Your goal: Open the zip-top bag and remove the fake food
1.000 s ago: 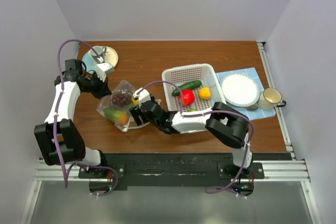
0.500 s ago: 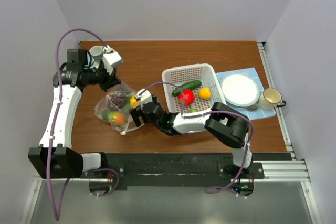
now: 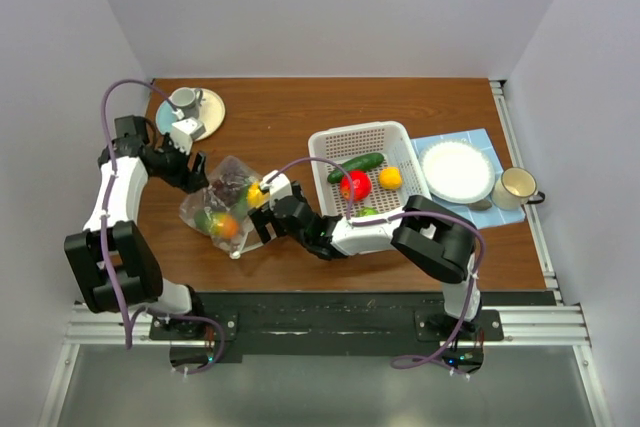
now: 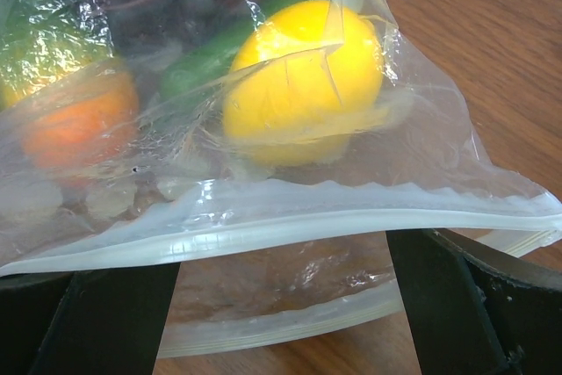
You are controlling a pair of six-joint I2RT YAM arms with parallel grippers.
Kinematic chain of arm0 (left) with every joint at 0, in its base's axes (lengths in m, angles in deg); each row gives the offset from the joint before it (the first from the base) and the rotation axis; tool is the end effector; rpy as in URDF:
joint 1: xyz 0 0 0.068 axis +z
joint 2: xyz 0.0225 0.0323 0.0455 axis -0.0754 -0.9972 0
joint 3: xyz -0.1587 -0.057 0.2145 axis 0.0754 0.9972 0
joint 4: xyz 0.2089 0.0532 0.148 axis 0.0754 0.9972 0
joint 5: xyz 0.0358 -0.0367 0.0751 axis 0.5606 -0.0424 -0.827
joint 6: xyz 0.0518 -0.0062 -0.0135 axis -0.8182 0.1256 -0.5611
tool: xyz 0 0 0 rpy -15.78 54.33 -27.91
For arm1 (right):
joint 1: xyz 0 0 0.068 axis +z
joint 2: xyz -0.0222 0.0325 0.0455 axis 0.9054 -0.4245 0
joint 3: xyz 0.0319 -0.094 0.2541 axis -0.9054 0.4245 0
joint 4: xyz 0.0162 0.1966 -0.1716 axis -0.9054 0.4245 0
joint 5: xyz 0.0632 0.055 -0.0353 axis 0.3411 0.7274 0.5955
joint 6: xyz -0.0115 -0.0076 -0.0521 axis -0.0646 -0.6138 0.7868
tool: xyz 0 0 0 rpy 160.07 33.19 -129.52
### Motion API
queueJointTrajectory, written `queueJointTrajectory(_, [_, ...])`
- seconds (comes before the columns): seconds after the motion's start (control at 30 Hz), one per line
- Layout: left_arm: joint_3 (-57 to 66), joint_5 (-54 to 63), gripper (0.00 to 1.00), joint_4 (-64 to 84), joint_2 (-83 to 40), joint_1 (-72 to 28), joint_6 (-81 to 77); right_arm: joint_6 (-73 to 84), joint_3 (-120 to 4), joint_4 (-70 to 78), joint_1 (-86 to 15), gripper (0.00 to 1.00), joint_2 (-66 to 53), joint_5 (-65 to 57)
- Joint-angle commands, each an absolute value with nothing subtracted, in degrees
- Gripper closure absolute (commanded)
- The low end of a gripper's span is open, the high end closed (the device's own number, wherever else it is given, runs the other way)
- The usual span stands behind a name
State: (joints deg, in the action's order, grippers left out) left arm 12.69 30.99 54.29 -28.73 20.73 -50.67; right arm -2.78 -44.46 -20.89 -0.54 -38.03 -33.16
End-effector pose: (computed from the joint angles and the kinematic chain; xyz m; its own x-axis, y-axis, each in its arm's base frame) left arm 0.2825 0.0621 0.2606 -0.6552 0.3250 -0.6820 0.5312 0.8401 -0.1100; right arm 0.1933 0.3723 0.1608 -0.3649 -0.2018 -0.9089 -0.6228 0.7785 0.0772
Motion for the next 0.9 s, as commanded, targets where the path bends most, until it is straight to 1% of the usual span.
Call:
queueJointTrajectory(0.0, [15.5,32.1,0.24,50.8,-29.6,20.9,-52.8,-3.2,-44.3,-22.9,-0.5,0.01,-35.1,-34.2])
queueJointTrajectory(0.23, [19.2,29.5,0.28,43.7,-33.3,21.0,-51.7,-3.2,-44.1,-22.2,-0.4,0.01,-34.6,-34.1])
queueJointTrajectory(0.3, [18.8,29.1,0.31,43.3,-34.6,21.0,-51.6,-3.4,-44.0,-22.2,-0.4,0.01,-34.5,-34.1])
queueJointTrajectory(0.33, [18.4,29.2,0.35,43.2,-35.1,21.0,-51.5,-3.4,-44.0,-22.2,-0.5,0.01,-34.5,-34.0])
queueJointTrajectory(0.37, [18.1,29.6,0.51,43.4,-35.6,20.9,-51.6,-3.5,-44.0,-22.1,-0.5,0.01,-34.5,-34.0])
queueJointTrajectory(0.43, [16.4,31.1,0.72,45.1,-36.5,21.0,-51.8,-3.5,-44.2,-22.1,-0.4,0.01,-34.7,-33.9])
queueJointTrajectory(0.47, [15.8,31.9,0.89,46.0,-36.6,21.0,-51.8,-3.6,-44.3,-21.9,-0.4,0.01,-34.7,-33.9])
queueJointTrajectory(0.5, [15.2,33.5,0.98,47.7,-36.1,20.9,-51.8,-3.6,-44.3,-21.9,-0.5,0.01,-34.9,-33.8])
queueJointTrajectory(0.53, [13.8,34.6,1.00,48.6,-35.5,20.9,-51.7,-3.7,-44.5,-21.9,-0.5,0.01,-35.1,-33.9])
queueJointTrajectory(0.73, [6.4,41.5,1.00,56.9,-29.0,19.8,-50.7,-4.2,-44.9,-21.8,-0.5,0.01,-35.9,-33.5])
queueJointTrajectory(0.87, [2.2,44.0,1.00,61.3,-25.1,16.4,-49.3,-4.2,-45.2,-22.2,-0.4,0.01,-36.2,-33.6])
